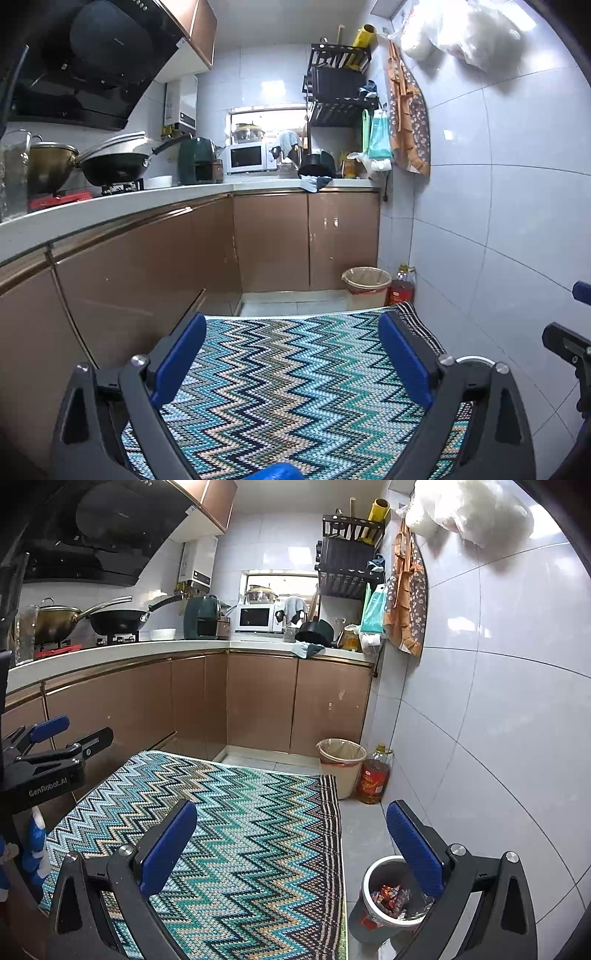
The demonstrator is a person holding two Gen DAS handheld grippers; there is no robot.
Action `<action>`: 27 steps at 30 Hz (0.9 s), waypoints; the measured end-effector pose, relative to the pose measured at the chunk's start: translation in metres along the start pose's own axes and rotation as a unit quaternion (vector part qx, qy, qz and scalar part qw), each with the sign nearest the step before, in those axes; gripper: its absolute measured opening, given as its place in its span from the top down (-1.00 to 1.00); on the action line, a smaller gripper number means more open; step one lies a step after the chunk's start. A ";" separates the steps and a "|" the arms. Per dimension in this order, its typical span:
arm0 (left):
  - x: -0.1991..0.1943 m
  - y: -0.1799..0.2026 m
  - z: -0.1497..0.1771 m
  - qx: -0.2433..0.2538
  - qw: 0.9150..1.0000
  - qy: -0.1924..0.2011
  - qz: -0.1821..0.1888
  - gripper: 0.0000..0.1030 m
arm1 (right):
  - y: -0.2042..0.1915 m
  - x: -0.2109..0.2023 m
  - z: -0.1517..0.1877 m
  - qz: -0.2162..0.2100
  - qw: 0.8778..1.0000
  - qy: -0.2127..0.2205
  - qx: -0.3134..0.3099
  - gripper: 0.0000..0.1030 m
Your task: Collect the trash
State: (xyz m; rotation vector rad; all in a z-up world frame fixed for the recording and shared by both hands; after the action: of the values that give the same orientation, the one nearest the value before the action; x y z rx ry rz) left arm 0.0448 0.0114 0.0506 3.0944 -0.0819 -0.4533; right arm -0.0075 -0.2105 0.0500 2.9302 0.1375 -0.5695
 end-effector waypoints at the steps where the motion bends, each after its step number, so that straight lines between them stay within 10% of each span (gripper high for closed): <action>1: -0.002 0.000 0.001 0.002 1.000 0.001 -0.002 -0.83 | -0.002 0.000 -0.001 -0.001 1.000 0.002 -0.001 -1.00; 27: -0.020 0.018 0.004 0.017 1.000 0.000 0.016 -0.83 | -0.002 -0.016 0.002 0.008 0.999 0.032 0.024 -1.00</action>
State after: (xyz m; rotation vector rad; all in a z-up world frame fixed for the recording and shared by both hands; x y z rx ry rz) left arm 0.0234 -0.0052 0.0534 3.1203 -0.1414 -0.4547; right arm -0.0230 -0.2096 0.0536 2.9948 0.1098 -0.4821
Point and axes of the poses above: each gripper's, at about its wrist camera, not at the fingertips, and x roughly the way its jaws point, y to its right, z to its underside, the point moved 3 cm from there along x, roughly the way its jaws point, and after that the axes turned 3 degrees about -x, right-handed, at the moved point
